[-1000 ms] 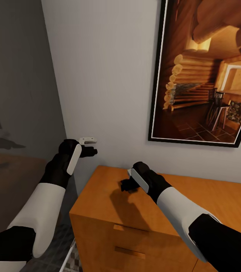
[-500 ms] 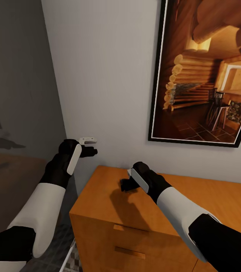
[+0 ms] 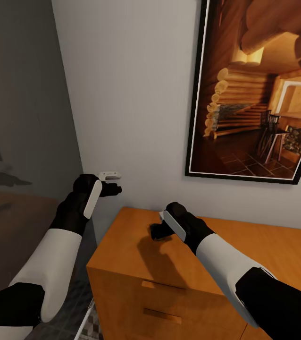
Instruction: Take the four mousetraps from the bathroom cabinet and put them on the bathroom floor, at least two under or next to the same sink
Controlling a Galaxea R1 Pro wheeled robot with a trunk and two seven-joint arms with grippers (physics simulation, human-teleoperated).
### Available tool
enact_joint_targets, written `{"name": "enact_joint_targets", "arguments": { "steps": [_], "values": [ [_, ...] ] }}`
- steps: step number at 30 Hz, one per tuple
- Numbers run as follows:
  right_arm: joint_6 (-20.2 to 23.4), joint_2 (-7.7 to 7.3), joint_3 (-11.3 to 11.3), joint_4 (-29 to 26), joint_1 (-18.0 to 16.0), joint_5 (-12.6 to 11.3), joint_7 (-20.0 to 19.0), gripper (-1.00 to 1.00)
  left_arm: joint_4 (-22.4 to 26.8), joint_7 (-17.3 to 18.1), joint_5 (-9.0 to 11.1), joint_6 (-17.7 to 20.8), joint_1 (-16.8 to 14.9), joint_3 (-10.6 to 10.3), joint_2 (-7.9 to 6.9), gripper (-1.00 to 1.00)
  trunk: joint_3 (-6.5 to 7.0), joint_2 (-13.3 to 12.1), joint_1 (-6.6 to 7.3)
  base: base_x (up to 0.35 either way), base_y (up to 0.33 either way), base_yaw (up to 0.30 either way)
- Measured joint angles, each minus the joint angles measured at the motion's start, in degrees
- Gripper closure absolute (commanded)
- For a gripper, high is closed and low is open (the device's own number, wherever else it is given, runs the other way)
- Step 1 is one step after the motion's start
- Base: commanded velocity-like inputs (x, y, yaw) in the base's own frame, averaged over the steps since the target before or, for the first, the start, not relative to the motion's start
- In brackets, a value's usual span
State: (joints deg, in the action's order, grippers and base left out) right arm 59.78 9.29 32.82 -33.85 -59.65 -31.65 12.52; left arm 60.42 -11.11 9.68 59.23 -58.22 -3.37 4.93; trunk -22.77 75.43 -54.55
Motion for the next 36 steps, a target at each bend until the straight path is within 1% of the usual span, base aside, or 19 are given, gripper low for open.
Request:
{"name": "enact_joint_targets", "arguments": {
  "steps": [8,11,13,14,17,18,20,21,23,24,26,27,28,32,36],
  "values": [
    [-0.06,-0.1,-0.31,0.09,0.0,-0.34,-0.05,1.0,0.14,0.0,0.0,0.0,0.0,-0.04,0.0,-1.0,0.0,0.0,0.0,0.0,0.0,0.0],
    [-0.11,-0.47,-0.53,0.13,-0.03,-0.75,0.06,1.0,0.16,0.0,0.0,0.0,0.0,-0.02,0.0,-1.0,0.0,0.0,0.0,0.0,0.0,0.0],
    [-0.14,-1.04,-0.72,0.09,-0.07,-0.97,0.1,1.0,0.16,0.0,0.0,-0.01,0.0,-0.01,0.0,-1.0,0.0,0.0,0.0,0.0,0.0,0.0],
    [0.09,-1.25,-0.68,-0.44,-0.04,1.2,0.19,1.0,0.18,0.0,0.0,0.01,0.0,-0.01,0.0,-1.0,-0.01,-0.01,-0.01,0.0,0.0,0.0],
    [0.09,-1.95,-0.79,-3.74,-0.05,1.03,0.35,1.0,0.18,0.0,0.0,0.01,0.0,-0.02,0.0,-1.0,-0.01,-0.01,-0.01,0.0,0.0,0.0],
    [0.09,-2.51,-0.98,-5.61,-0.06,1.1,0.37,1.0,0.18,0.0,0.0,0.01,0.0,-0.01,0.0,-1.0,-0.01,-0.01,0.0,0.0,0.0,0.0],
    [0.09,-3.21,-1.43,-7.5,-0.06,1.03,0.38,1.0,0.18,0.0,0.0,0.01,0.0,-0.02,0.0,-1.0,-0.01,-0.01,-0.01,0.0,0.0,0.0],
    [0.09,-3.79,-2.22,-9.17,-0.07,1.1,0.37,1.0,0.18,0.0,0.0,0.01,0.0,-0.03,0.0,-1.0,-0.01,-0.01,0.0,0.0,0.0,0.0],
    [0.09,-4.22,-3.38,-10.69,-0.05,0.98,0.38,1.0,0.18,0.0,0.0,0.01,0.0,-0.03,0.0,-1.0,-0.01,-0.01,-0.01,0.0,0.0,0.0],
    [0.09,-4.49,-4.74,-11.95,-0.06,1.04,0.38,1.0,0.18,0.0,0.0,0.01,0.0,-0.02,0.0,-1.0,-0.01,-0.01,0.0,0.0,0.0,0.0],
    [0.09,-4.66,-6.3,-13.05,-0.06,0.95,0.39,1.0,0.18,0.0,0.0,0.01,0.0,-0.04,0.0,-1.0,-0.01,-0.01,-0.01,0.0,0.0,0.0],
    [0.09,-4.79,-7.74,-13.89,-0.07,1.05,0.39,1.0,0.18,0.0,0.0,0.01,0.0,-0.05,0.0,-1.0,-0.01,-0.01,0.0,0.0,0.0,0.0],
    [0.09,-4.84,-8.39,-14.24,-0.06,0.98,0.39,1.0,0.18,0.0,0.0,0.01,0.0,-0.05,0.0,-1.0,-0.01,-0.01,-0.01,0.0,0.0,0.0],
    [0.09,-5.01,-10.31,-15.14,-0.07,1.06,0.39,1.0,0.19,0.0,0.0,0.01,0.0,-0.07,0.0,-1.0,-0.01,-0.01,-0.01,0.0,0.0,0.0],
    [0.09,-5.06,-10.91,-15.45,-0.05,1.04,0.41,1.0,0.17,0.0,0.0,0.01,0.0,-0.07,0.0,-1.0,-0.01,-0.01,-0.01,0.0,0.0,0.0]
  ]
}}
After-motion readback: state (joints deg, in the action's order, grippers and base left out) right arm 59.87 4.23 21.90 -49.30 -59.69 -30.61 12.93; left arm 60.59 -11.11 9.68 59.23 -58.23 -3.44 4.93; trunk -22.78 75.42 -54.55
